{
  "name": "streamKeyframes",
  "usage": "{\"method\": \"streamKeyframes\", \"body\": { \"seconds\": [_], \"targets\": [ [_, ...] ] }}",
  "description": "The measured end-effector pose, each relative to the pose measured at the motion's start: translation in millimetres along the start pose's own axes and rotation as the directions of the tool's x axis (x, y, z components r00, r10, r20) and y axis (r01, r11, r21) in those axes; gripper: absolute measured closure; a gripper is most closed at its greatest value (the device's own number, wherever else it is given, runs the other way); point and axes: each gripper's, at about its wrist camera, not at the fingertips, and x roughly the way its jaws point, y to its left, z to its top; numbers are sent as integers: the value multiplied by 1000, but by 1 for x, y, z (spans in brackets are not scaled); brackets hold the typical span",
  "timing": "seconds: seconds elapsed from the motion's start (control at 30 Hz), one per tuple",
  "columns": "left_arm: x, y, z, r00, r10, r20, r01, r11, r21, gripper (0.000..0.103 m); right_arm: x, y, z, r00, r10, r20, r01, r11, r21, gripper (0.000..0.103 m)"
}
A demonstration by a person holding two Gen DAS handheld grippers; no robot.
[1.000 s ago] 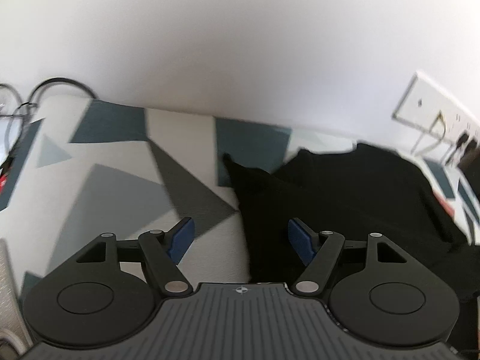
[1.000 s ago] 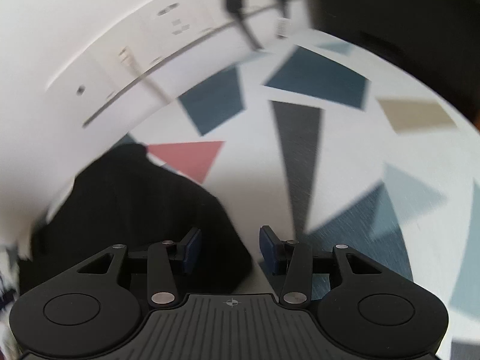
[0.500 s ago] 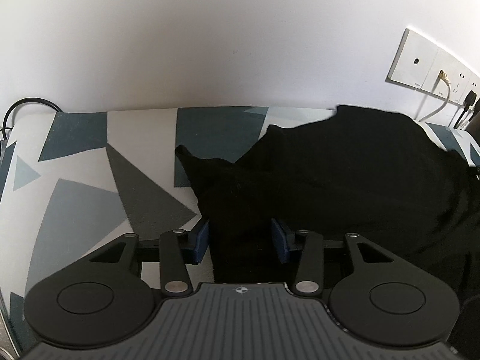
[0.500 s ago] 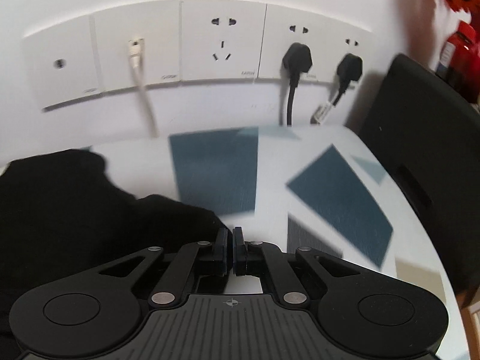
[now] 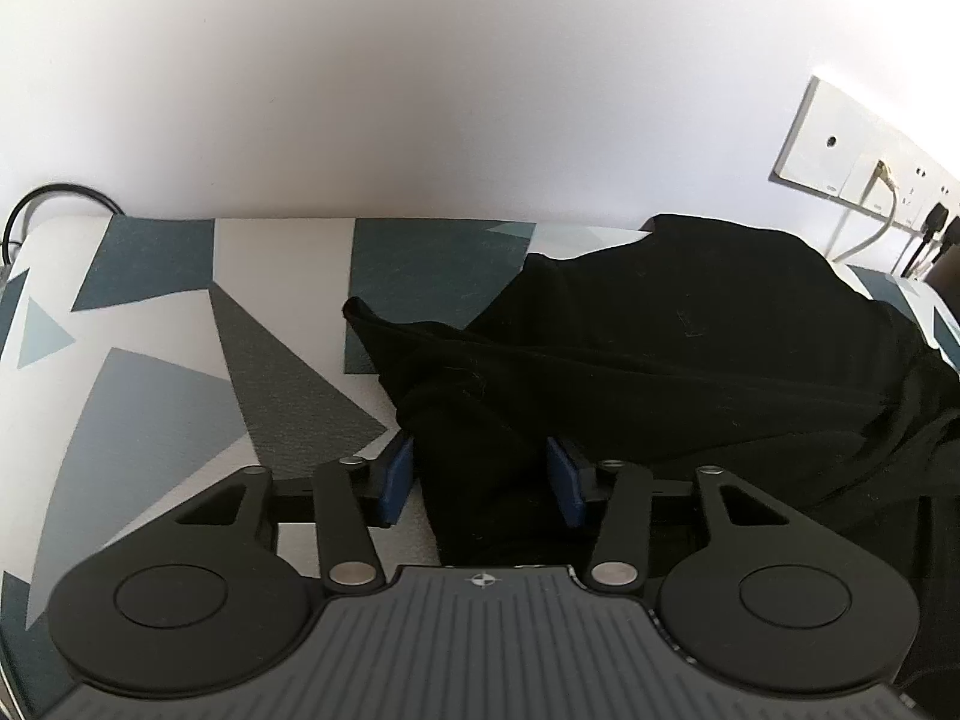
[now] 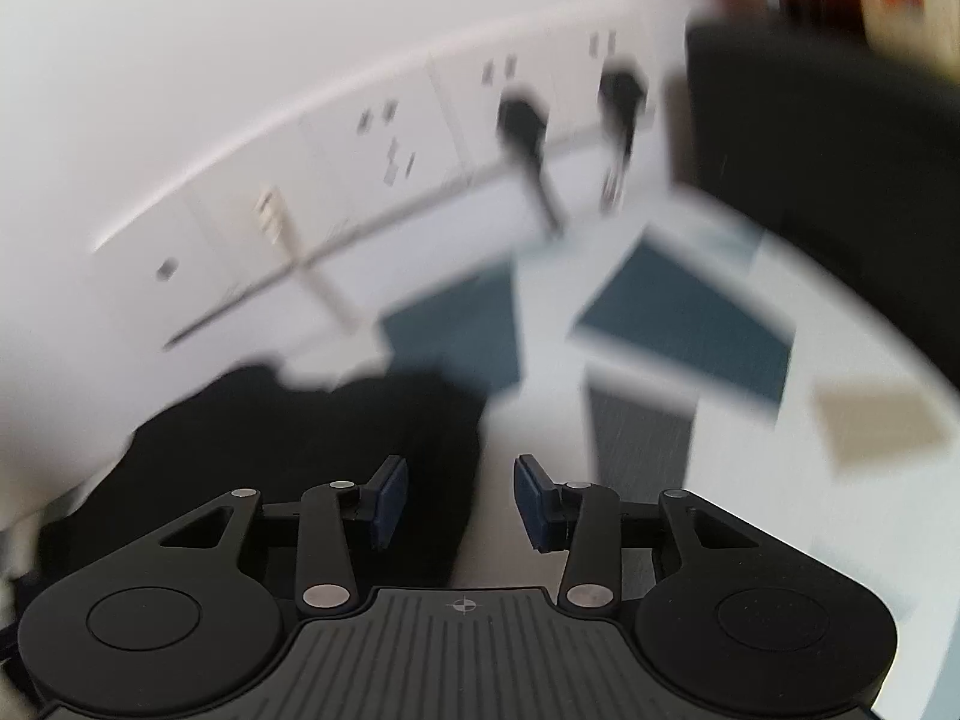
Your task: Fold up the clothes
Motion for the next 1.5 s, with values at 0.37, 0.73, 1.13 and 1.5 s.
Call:
{"method": "streamKeyframes", "body": {
  "seconds": [0.37,0.73,1.13,1.5],
  "targets": [
    [-41,-25,-21,997,-35,73,18,976,217,32,-59,4,-4,982,80,171,-88,995,41,102],
    [-28,-31,-41,999,13,33,-21,962,271,32,-26,-13,-29,995,92,-48,-80,976,202,75],
    [-27,-50,-51,997,49,52,-66,905,419,28,-63,0,-4,988,154,26,-156,969,192,101],
    [-22,7,-20,975,199,101,-214,961,172,36,-61,24,38,952,269,144,-300,914,272,101]
  ]
}}
